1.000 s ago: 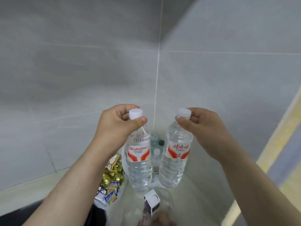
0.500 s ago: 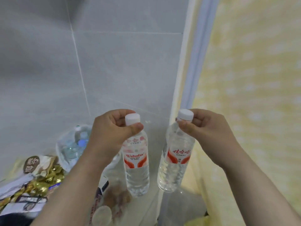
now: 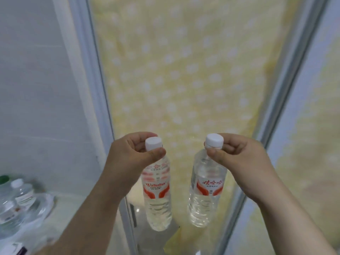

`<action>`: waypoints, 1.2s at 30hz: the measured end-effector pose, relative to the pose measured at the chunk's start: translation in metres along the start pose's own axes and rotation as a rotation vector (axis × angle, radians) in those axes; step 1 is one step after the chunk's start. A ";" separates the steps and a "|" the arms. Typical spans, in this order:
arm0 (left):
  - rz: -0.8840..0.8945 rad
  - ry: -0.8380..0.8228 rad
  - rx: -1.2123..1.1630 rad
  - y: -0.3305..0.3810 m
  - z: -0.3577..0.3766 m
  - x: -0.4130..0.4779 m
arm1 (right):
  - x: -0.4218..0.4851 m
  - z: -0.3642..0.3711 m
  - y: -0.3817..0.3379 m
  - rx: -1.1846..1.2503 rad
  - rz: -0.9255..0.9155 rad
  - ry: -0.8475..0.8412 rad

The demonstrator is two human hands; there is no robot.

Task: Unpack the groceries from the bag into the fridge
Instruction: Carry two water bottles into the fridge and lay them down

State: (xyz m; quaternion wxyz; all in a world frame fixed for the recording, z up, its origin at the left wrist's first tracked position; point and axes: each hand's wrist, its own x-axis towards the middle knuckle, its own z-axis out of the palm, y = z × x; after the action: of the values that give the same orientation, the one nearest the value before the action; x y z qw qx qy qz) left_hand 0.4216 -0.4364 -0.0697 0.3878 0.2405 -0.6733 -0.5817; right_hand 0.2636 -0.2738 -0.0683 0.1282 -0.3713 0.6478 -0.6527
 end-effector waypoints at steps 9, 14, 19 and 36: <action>0.027 -0.214 -0.101 0.012 0.151 -0.012 | -0.034 -0.141 0.012 -0.042 -0.011 0.175; 0.057 -0.348 -0.154 0.017 0.225 -0.024 | -0.062 -0.207 0.008 -0.115 -0.012 0.286; 0.086 -0.491 -0.197 0.026 0.291 -0.035 | -0.091 -0.264 0.002 -0.187 0.003 0.444; 0.071 -1.112 -0.327 0.031 0.492 -0.041 | -0.164 -0.372 -0.001 -0.419 0.171 1.063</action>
State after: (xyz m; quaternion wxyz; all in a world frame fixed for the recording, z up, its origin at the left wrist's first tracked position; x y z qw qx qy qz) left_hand 0.0554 -0.1046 -0.0606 0.0272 -0.1868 -0.6848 -0.7038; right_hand 0.1352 0.1118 -0.0769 -0.2389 0.0441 0.7665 -0.5945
